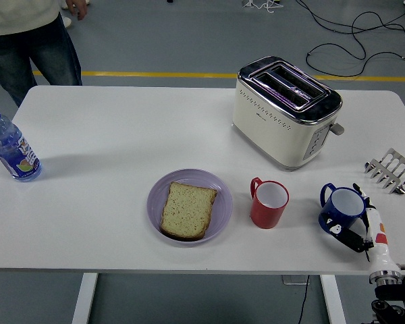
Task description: Pick up the cup,pour liquid into bread,place the cup on the desk
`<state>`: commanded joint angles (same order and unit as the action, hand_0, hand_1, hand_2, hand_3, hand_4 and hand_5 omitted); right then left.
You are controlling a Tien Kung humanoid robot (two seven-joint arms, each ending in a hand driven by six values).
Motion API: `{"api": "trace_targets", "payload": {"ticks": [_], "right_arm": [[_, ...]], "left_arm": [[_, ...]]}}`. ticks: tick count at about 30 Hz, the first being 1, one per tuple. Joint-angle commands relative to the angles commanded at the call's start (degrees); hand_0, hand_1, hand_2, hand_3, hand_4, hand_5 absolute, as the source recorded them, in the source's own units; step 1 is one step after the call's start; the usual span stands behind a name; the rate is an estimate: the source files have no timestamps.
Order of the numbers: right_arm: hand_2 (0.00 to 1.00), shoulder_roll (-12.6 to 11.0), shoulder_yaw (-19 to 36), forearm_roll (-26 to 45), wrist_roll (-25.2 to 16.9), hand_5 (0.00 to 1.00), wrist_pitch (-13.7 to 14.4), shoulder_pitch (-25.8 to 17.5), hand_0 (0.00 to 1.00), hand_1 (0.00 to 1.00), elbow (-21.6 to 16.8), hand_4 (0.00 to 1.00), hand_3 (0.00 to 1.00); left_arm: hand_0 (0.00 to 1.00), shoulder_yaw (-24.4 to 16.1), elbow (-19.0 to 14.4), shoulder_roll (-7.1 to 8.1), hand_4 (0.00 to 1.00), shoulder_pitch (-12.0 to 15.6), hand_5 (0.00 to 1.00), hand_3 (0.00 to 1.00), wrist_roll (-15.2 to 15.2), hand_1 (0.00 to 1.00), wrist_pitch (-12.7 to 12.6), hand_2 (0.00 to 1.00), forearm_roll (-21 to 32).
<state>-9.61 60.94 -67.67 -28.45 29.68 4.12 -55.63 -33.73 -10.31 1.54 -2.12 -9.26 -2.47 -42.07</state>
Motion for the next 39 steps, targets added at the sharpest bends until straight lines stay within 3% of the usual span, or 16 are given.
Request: {"api": "trace_targets", "payload": {"ticks": [23,39], "right_arm": [[0.941,-0.5,2.9,-0.7,0.6,0.002,-1.3,-1.5,0.876,0.803,-3.8,0.861,0.998],[0.955,-1.4,6.0,-2.4,2.4,0.002,-2.4,-3.8,0.885,0.827,-9.3,0.886,0.998]], "left_arm": [[0.656,0.0,0.0,0.03,0.366,-0.1,0.923,0.619,0.1,0.7,0.0,0.723,0.0],[0.658,0.2,0.0,0.11,0.365,-0.1,0.924,0.62,0.1,0.7,0.0,0.723,0.1]]}}
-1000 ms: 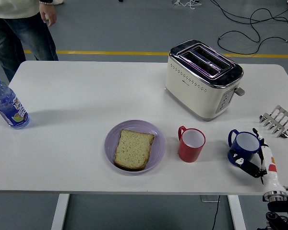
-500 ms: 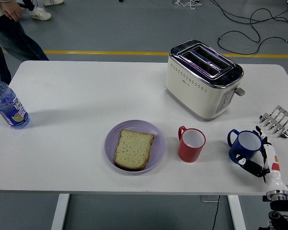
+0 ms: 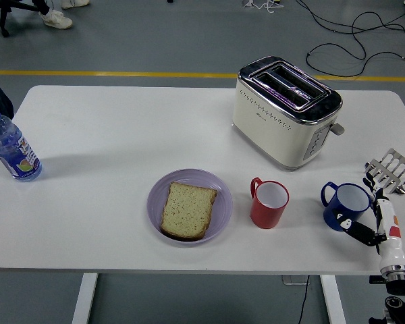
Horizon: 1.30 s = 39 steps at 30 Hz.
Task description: Pick up the cup,pour liquid into bread,place the cup on the desk
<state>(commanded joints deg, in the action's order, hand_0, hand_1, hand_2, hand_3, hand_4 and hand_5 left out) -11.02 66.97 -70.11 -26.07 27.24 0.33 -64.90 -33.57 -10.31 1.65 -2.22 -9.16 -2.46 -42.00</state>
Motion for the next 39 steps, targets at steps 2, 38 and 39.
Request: {"api": "trace_targets", "payload": {"ticks": [2,38,39], "right_arm": [[0.955,-0.2,0.3,-0.5,0.1,0.002,0.2,-0.5,0.885,0.827,-1.8,0.886,0.998],[0.897,-1.6,11.4,9.8,7.4,0.033,3.7,-3.0,0.85,0.791,-29.7,0.741,0.901],[0.861,-1.6,11.8,11.0,7.5,0.05,3.6,-2.9,0.823,0.773,-30.1,0.715,0.867]], "left_arm": [[0.658,-0.1,0.0,0.0,0.365,0.0,0.924,0.62,0.0,0.7,0.0,0.723,-0.1],[0.656,-3.6,0.0,0.17,0.366,-1.1,0.923,0.62,-0.7,0.7,-0.1,0.723,-5.0],[0.657,-3.8,0.0,0.15,0.365,-1.1,0.925,0.619,-0.7,0.701,-0.1,0.723,-5.0]]}}
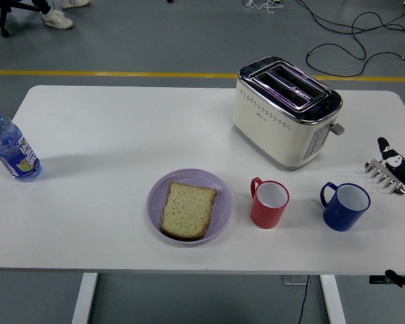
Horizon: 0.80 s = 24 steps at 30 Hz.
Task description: Pick up the cup,pour liquid into bread,place the cup on the desk
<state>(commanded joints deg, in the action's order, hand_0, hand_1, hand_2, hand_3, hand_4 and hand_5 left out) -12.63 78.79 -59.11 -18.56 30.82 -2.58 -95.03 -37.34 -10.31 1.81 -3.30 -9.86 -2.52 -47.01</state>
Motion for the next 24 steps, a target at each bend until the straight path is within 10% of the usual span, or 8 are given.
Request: {"api": "trace_targets", "payload": {"ticks": [24], "right_arm": [[0.776,0.9,7.7,14.6,1.9,0.061,-3.2,0.2,0.745,0.703,-1.9,0.685,0.836]], "left_arm": [[0.655,-1.1,0.0,-0.15,0.371,-0.4,0.929,0.619,-0.1,0.701,-0.2,0.723,-1.1]]}}
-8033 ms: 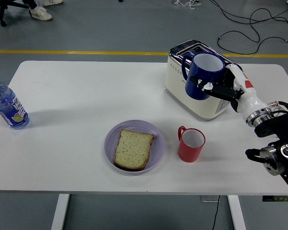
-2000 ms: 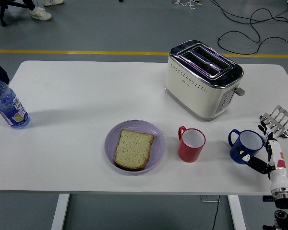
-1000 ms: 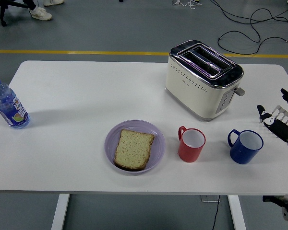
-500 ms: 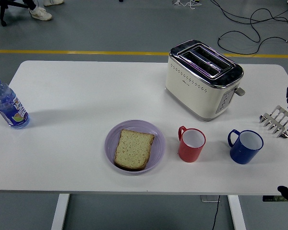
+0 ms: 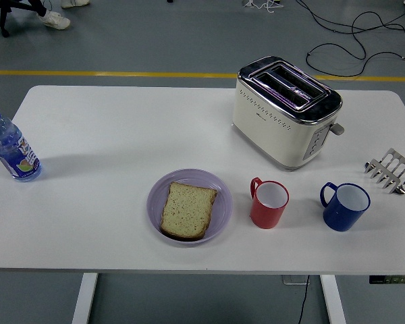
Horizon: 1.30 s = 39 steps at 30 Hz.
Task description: Pick up the cup,pour liquid into bread,place the cup on the desk
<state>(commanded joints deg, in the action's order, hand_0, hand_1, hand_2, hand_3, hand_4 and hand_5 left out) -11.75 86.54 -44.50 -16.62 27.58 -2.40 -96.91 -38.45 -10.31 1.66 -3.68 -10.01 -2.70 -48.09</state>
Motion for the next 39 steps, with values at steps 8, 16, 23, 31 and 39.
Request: {"api": "trace_targets", "payload": {"ticks": [8,16,23,31,39], "right_arm": [[0.766,0.1,0.9,3.9,0.0,0.058,-0.6,-0.2,0.736,0.692,-0.4,0.686,0.827],[0.757,-0.1,1.8,7.4,0.2,0.052,-1.5,-0.3,0.729,0.687,-1.2,0.69,0.809],[0.738,-0.1,3.2,10.2,0.2,0.059,-2.3,-1.0,0.725,0.679,-1.9,0.688,0.771],[0.724,0.1,3.9,10.7,0.2,0.061,-2.3,-1.3,0.711,0.669,-2.0,0.682,0.747],[0.723,0.2,4.2,10.7,0.3,0.061,-2.3,-0.5,0.711,0.669,-2.2,0.682,0.745]], "left_arm": [[0.655,0.4,0.0,-0.02,0.369,0.0,0.925,0.62,-0.1,0.7,-0.1,0.723,0.1],[0.656,0.5,0.0,-0.13,0.37,0.4,0.926,0.619,-0.2,0.7,-0.1,0.723,-0.1],[0.656,-0.5,0.0,-0.03,0.37,0.8,0.926,0.619,-0.4,0.7,0.0,0.723,-2.0],[0.656,-0.8,0.0,0.08,0.368,0.9,0.925,0.619,-0.3,0.7,0.0,0.722,-2.2],[0.656,-1.3,0.0,0.15,0.371,0.6,0.929,0.619,-0.3,0.7,0.0,0.722,-2.6]]}}
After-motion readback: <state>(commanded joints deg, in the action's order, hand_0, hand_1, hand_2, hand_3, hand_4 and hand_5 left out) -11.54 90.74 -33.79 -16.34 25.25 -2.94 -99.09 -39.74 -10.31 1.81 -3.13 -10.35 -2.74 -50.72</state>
